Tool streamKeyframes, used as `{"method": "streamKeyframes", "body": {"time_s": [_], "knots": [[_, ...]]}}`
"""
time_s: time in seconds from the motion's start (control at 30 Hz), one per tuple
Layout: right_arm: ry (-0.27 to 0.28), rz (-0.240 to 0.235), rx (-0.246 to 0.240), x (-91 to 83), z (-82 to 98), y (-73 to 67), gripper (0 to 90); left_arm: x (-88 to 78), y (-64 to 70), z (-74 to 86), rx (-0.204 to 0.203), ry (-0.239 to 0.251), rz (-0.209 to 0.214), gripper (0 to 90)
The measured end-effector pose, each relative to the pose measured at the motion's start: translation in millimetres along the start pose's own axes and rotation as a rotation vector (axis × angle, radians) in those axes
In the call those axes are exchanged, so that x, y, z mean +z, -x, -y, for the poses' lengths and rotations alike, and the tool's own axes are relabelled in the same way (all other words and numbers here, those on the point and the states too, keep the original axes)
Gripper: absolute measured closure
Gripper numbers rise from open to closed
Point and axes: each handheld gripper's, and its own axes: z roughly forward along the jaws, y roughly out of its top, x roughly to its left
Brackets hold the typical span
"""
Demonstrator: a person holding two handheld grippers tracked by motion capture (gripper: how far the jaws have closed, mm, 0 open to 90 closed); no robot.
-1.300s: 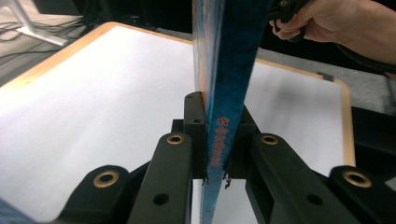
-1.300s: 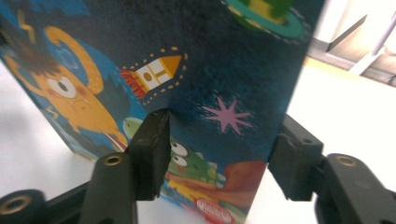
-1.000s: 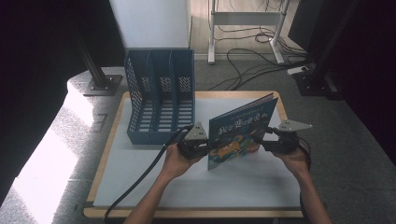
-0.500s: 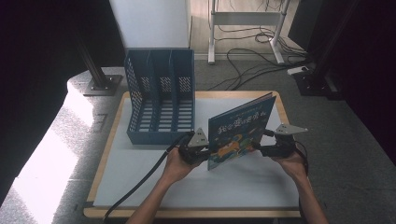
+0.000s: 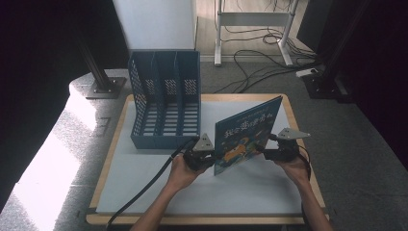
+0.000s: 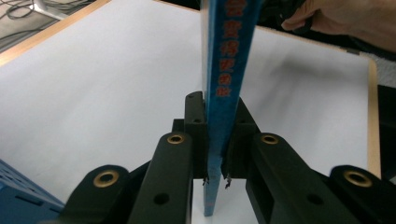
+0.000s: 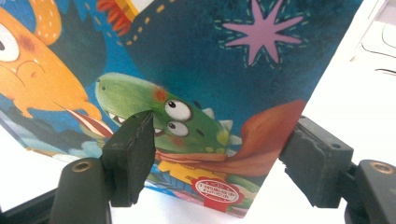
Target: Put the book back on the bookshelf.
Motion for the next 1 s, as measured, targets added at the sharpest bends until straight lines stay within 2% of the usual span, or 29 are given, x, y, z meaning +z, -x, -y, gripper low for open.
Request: {"method": "streamKeyframes", "body": {"time_s": [0.23, 0.37, 0.5, 0.8, 0.93, 1.0], "knots": [[0.034, -0.031, 0.022, -2.9, -4.7, 1.7, 26.9, -2.6, -0.5, 0.3, 0.013, 0.007, -0.012, 83.0], [0.040, -0.030, 0.022, -3.1, -10.5, 0.0, 26.8, -7.9, -3.3, -0.9, -0.019, 0.030, -0.001, 83.0], [0.046, -0.026, 0.016, -3.2, -17.8, -3.1, 26.8, -13.9, -5.1, -2.4, -0.017, 0.037, -0.010, 83.0], [0.062, -0.023, -0.004, -1.8, -43.1, -11.8, 26.9, -36.6, -10.7, -8.7, -0.043, 0.077, -0.028, 83.0], [0.069, -0.027, -0.021, 1.3, -56.1, -16.4, 26.9, -45.4, -12.9, -10.4, -0.040, 0.081, -0.042, 82.9], [0.076, -0.032, -0.023, 3.9, -62.4, -19.4, 27.0, -55.8, -15.9, -12.2, -0.039, 0.086, -0.057, 82.9]]}}
